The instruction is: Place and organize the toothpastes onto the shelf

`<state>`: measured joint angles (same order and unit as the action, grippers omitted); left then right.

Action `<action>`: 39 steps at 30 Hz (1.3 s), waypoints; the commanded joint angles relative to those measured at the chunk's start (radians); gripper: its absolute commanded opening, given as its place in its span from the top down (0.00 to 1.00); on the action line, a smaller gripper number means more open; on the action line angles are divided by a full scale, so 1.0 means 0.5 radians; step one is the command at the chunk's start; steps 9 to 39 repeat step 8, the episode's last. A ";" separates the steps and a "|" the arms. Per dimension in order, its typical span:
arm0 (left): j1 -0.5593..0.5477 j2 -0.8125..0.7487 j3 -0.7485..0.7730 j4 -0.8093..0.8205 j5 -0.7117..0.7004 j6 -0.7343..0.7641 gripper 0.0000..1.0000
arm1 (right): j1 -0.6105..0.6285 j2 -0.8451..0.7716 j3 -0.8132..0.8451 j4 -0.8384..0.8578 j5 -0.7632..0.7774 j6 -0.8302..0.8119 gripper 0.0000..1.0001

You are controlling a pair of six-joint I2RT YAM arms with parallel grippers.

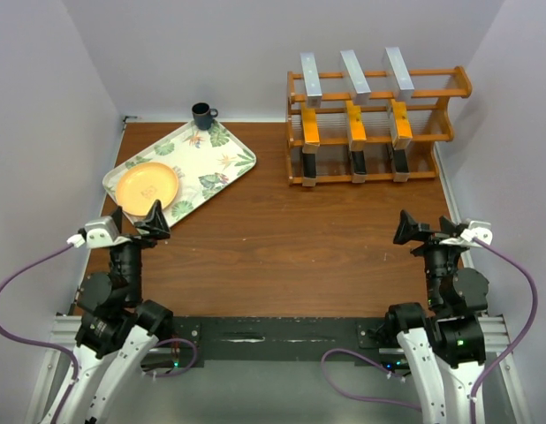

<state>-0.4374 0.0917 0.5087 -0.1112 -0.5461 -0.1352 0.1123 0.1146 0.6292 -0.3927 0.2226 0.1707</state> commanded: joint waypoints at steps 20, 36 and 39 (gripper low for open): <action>0.019 -0.094 -0.023 0.103 -0.098 0.028 0.00 | 0.008 -0.018 -0.004 0.080 0.030 -0.001 0.02; 0.019 -0.094 -0.023 0.103 -0.098 0.028 0.00 | 0.008 -0.018 -0.004 0.080 0.030 -0.001 0.02; 0.019 -0.094 -0.023 0.103 -0.098 0.028 0.00 | 0.008 -0.018 -0.004 0.080 0.030 -0.001 0.02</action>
